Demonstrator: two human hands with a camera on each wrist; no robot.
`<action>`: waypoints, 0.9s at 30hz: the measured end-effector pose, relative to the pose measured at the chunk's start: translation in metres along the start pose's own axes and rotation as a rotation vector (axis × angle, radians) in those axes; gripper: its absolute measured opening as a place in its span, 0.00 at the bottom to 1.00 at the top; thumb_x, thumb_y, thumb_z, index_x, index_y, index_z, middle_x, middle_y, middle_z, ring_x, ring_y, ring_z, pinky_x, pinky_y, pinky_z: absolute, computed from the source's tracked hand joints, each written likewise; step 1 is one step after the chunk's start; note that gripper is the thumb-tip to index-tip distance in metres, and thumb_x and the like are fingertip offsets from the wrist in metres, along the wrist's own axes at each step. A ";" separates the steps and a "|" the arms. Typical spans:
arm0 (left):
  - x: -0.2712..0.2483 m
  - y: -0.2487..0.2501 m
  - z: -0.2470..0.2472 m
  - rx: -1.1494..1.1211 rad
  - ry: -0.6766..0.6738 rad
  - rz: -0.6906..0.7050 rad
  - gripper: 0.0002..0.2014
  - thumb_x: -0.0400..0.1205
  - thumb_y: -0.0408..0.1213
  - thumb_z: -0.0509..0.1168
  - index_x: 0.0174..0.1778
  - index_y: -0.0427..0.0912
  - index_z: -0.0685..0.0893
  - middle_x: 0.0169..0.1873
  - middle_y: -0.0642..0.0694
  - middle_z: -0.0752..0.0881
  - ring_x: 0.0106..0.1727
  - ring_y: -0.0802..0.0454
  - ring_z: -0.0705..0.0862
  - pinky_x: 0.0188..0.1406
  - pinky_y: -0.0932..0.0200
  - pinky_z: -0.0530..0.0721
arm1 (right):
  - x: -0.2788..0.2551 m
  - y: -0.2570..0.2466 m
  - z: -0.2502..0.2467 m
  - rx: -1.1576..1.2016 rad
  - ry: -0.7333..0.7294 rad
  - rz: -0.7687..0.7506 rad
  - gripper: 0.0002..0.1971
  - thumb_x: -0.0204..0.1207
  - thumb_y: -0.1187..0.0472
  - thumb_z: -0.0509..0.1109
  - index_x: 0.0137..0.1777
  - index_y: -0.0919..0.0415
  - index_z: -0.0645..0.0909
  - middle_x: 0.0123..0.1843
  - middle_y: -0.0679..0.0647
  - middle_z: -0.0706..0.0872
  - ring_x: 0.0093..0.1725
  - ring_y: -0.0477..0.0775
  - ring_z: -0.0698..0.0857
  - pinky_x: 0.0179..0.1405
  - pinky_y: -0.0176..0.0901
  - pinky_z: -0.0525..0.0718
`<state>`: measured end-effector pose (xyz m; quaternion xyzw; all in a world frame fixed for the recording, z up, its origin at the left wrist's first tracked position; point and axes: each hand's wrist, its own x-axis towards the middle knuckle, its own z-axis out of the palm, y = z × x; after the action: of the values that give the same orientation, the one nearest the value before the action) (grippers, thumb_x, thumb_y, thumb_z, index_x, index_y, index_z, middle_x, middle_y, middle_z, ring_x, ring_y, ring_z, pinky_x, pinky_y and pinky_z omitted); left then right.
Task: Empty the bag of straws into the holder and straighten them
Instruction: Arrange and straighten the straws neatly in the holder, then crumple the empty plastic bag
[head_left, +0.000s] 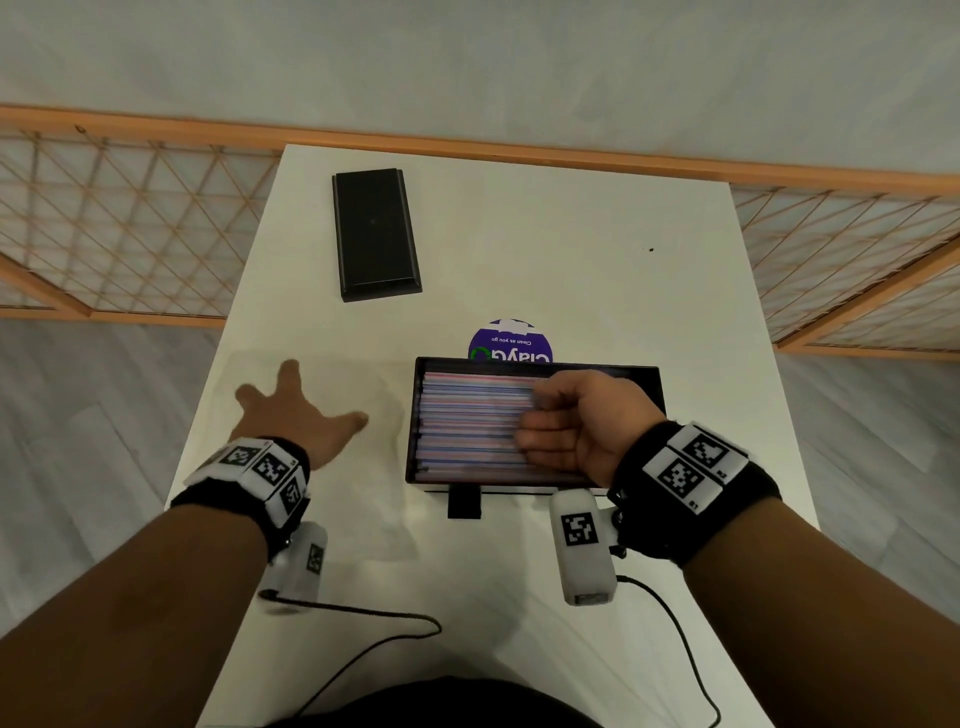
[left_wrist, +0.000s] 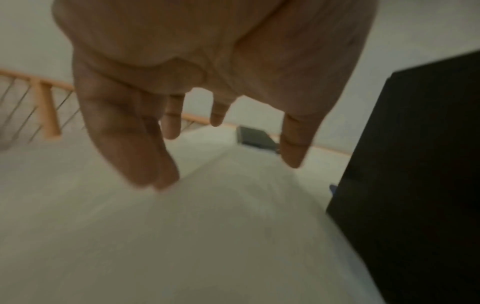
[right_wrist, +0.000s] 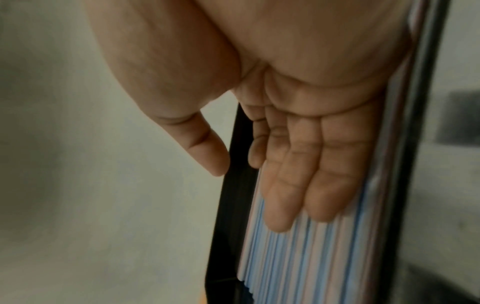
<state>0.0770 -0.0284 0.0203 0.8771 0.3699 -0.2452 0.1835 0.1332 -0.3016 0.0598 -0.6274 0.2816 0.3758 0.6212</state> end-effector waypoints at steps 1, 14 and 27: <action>0.001 -0.005 0.009 0.014 -0.056 -0.004 0.58 0.72 0.66 0.75 0.89 0.58 0.44 0.87 0.32 0.48 0.76 0.24 0.74 0.66 0.36 0.81 | 0.000 -0.002 -0.001 0.040 0.010 -0.013 0.05 0.78 0.61 0.69 0.44 0.62 0.79 0.35 0.63 0.88 0.31 0.62 0.90 0.40 0.53 0.90; 0.005 -0.031 0.053 -0.146 -0.149 0.155 0.47 0.74 0.36 0.80 0.86 0.56 0.61 0.53 0.40 0.88 0.53 0.41 0.85 0.50 0.56 0.80 | -0.001 0.001 0.008 0.152 0.010 0.000 0.03 0.80 0.61 0.67 0.48 0.59 0.80 0.38 0.62 0.89 0.33 0.60 0.91 0.40 0.53 0.90; -0.016 0.054 -0.071 -0.611 0.494 0.284 0.07 0.81 0.38 0.68 0.50 0.45 0.91 0.46 0.50 0.89 0.52 0.46 0.87 0.55 0.52 0.84 | -0.057 -0.055 0.004 0.060 0.149 -0.530 0.04 0.74 0.73 0.68 0.44 0.66 0.79 0.35 0.62 0.83 0.23 0.58 0.81 0.27 0.51 0.85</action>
<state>0.1276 -0.0371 0.0949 0.8570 0.3340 0.1214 0.3732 0.1459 -0.3002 0.1376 -0.6863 0.1636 0.1443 0.6938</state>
